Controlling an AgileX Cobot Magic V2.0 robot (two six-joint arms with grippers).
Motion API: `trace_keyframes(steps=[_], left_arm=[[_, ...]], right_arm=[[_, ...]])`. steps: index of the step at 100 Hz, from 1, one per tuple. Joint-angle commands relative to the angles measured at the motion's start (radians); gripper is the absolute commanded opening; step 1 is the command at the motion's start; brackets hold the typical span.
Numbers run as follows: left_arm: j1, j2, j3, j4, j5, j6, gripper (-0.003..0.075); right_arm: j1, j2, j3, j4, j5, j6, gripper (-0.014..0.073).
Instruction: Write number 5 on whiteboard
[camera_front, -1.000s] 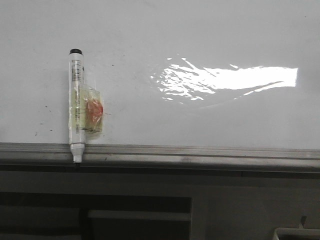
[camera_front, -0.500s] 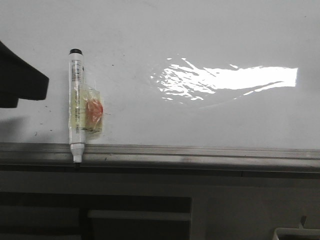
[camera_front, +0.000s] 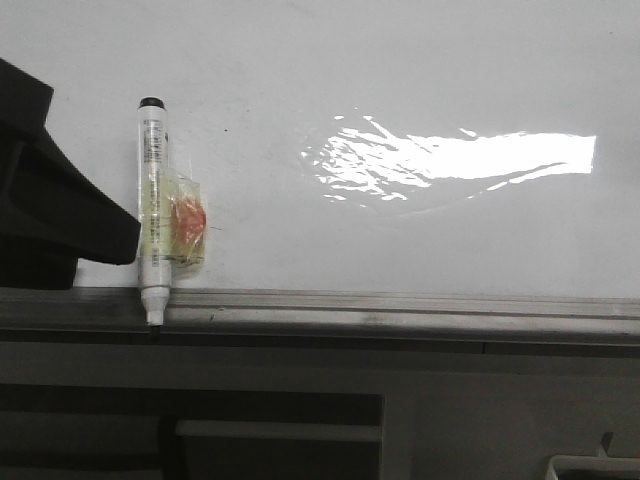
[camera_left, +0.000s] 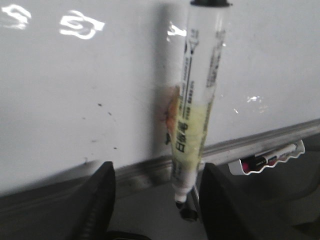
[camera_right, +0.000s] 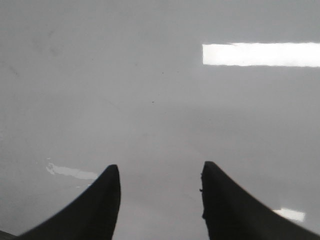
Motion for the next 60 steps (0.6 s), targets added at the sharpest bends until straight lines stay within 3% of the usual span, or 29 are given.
trace_keyframes(steps=[1,60], left_arm=[[-0.009,-0.008,-0.032,-0.027,0.023,0.003,0.0355],[-0.009,0.073,-0.032,-0.067,-0.012,0.008,0.0355]], right_arm=[[-0.005,0.017,-0.034,-0.003,-0.083,-0.004,0.0335],[-0.005,0.017,-0.034,-0.003,-0.102,-0.004,0.0334]])
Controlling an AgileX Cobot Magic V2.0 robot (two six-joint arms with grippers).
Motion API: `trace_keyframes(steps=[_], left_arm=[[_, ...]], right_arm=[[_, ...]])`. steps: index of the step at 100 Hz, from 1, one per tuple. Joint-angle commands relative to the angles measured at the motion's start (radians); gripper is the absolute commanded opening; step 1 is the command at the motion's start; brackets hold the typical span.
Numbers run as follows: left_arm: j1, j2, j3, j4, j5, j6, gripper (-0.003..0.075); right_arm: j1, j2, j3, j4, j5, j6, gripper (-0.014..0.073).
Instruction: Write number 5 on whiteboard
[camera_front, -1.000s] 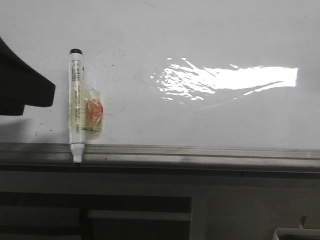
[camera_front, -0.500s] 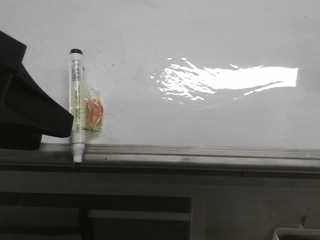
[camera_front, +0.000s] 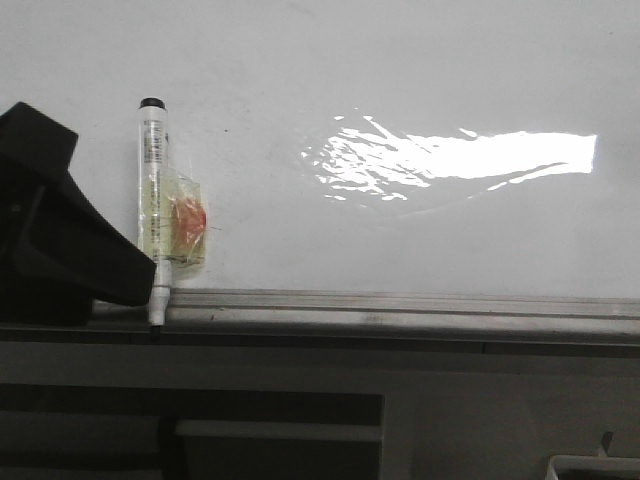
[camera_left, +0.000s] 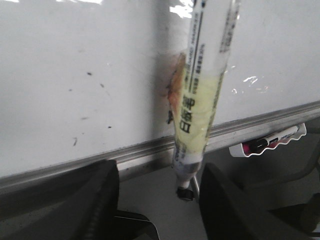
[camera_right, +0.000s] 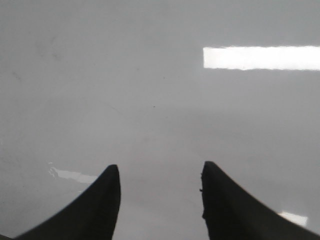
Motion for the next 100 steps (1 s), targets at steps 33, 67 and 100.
trace_keyframes(steps=[33,67,100], left_arm=[[-0.008,0.063,-0.035,-0.076,-0.090,0.001,0.0307],[-0.008,0.070,-0.081,-0.065,-0.106,0.054,-0.0020],[-0.008,0.070,-0.193,0.100,0.112,0.291,-0.0020]], right_arm=[[-0.005,0.017,-0.034,-0.005,-0.086,-0.004,0.0334],[-0.005,0.017,-0.034,-0.003,-0.086,-0.004,0.0334],[0.061,0.093,-0.079,0.116,-0.014,-0.026,0.0334]])
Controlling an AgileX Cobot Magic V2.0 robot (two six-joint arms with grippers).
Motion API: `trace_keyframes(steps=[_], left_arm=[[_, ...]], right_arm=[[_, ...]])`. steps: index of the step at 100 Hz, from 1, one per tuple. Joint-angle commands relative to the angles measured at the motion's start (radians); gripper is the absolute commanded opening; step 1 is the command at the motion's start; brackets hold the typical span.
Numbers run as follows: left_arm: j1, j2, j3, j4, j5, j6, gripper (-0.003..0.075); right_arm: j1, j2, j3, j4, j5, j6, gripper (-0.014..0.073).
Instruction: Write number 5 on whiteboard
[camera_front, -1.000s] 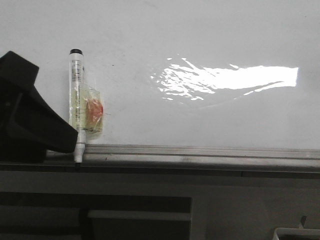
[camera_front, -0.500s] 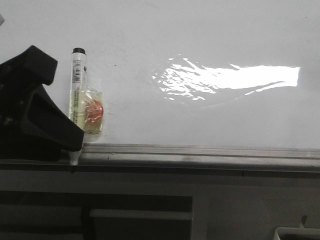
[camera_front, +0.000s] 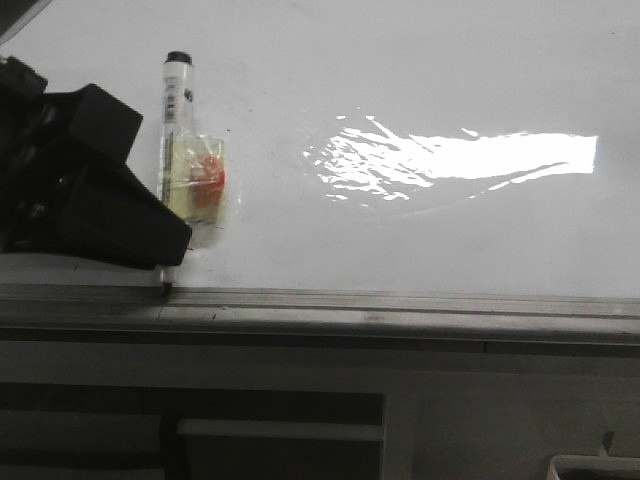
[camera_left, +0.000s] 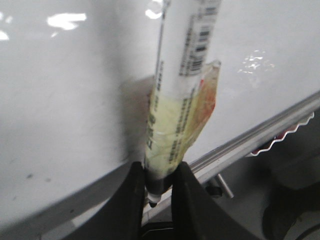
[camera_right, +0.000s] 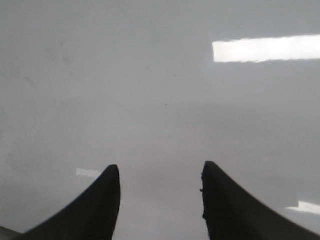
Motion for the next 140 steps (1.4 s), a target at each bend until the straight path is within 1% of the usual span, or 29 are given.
trace_keyframes(steps=[1,7,11,14,29,35,47,62,78,90,126,140], left_arm=[[0.001,-0.016,-0.061,0.073,0.070,0.057,-0.0020],[0.001,-0.016,-0.086,0.141,0.102,0.067,-0.0020],[0.001,-0.016,-0.102,0.207,0.120,0.067,-0.0020],[0.001,-0.016,-0.112,0.234,0.126,0.067,-0.0020],[0.001,-0.016,-0.157,0.402,0.170,0.071,-0.0020],[-0.003,-0.016,-0.173,0.434,0.184,0.090,-0.0020],[-0.043,-0.016,-0.191,0.437,0.196,0.203,-0.0020],[-0.136,-0.016,-0.199,0.431,0.177,0.349,-0.0020],[-0.192,-0.016,-0.199,0.430,0.106,0.354,-0.0020],[-0.207,-0.016,-0.199,0.428,0.086,0.354,-0.0020],[-0.207,-0.016,-0.200,0.425,0.061,0.354,-0.0020],[-0.207,-0.016,-0.200,0.425,0.061,0.354,-0.0020]], right_arm=[[0.047,0.061,-0.066,0.033,-0.026,-0.032,0.0334],[0.101,0.111,-0.091,0.052,-0.005,-0.081,0.0334],[0.158,0.147,-0.115,0.064,0.005,-0.120,0.0334],[0.184,0.172,-0.124,0.064,0.009,-0.120,0.0334],[0.380,0.297,-0.179,0.053,-0.003,-0.140,0.0334],[0.441,0.339,-0.190,0.049,-0.025,-0.151,0.0334],[0.531,0.412,-0.195,0.001,-0.140,-0.151,0.0334],[0.577,0.467,-0.195,-0.001,-0.268,-0.151,0.0334],[0.600,0.499,-0.195,-0.001,-0.284,-0.151,0.0334],[0.603,0.508,-0.195,-0.001,-0.295,-0.151,0.0334],[0.605,0.552,-0.195,0.016,-0.316,-0.151,0.0334],[0.631,0.594,-0.195,0.016,-0.381,-0.151,0.0334]])
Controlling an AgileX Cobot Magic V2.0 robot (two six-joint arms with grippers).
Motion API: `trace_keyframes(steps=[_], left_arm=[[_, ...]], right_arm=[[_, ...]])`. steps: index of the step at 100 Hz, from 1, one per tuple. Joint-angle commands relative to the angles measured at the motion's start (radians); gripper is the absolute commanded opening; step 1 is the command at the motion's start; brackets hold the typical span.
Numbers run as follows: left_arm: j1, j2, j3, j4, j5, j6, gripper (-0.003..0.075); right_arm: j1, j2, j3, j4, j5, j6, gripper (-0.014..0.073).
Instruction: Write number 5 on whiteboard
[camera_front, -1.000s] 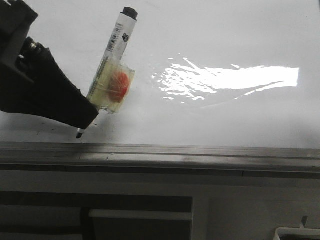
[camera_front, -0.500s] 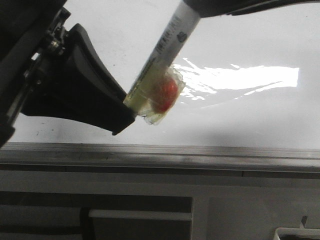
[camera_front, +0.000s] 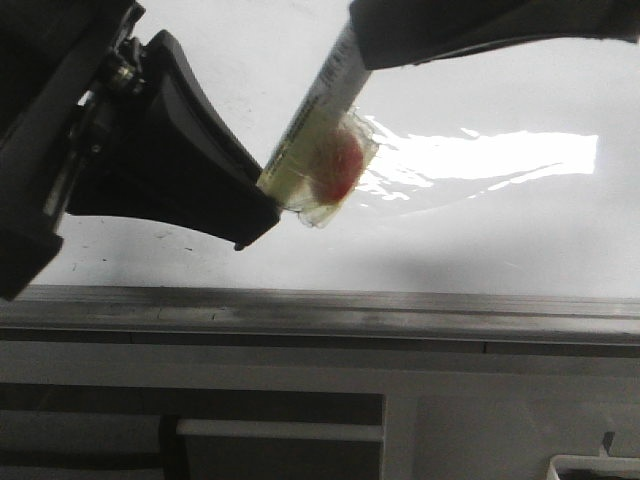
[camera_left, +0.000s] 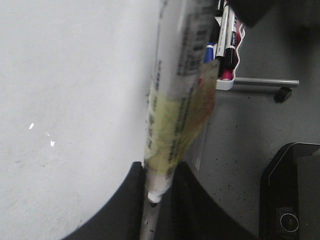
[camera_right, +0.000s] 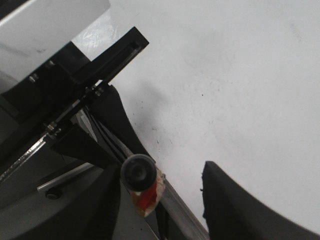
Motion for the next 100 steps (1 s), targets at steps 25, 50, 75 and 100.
trace_keyframes(steps=[25,50,75,100], left_arm=[[-0.009,-0.018,-0.033,-0.032,-0.037,0.000,-0.0020],[-0.009,-0.018,-0.033,-0.032,-0.037,0.000,-0.0020],[-0.009,-0.018,-0.033,-0.034,-0.037,0.000,-0.0020],[-0.009,-0.018,-0.033,-0.061,-0.037,-0.002,-0.0011]], right_arm=[[0.042,0.123,-0.037,0.000,-0.178,-0.009,0.0334],[0.042,0.139,-0.037,0.000,-0.173,-0.009,0.0300],[0.042,0.139,-0.037,0.000,-0.175,-0.007,0.0055],[0.042,0.141,-0.037,0.000,-0.175,-0.007,-0.0071]])
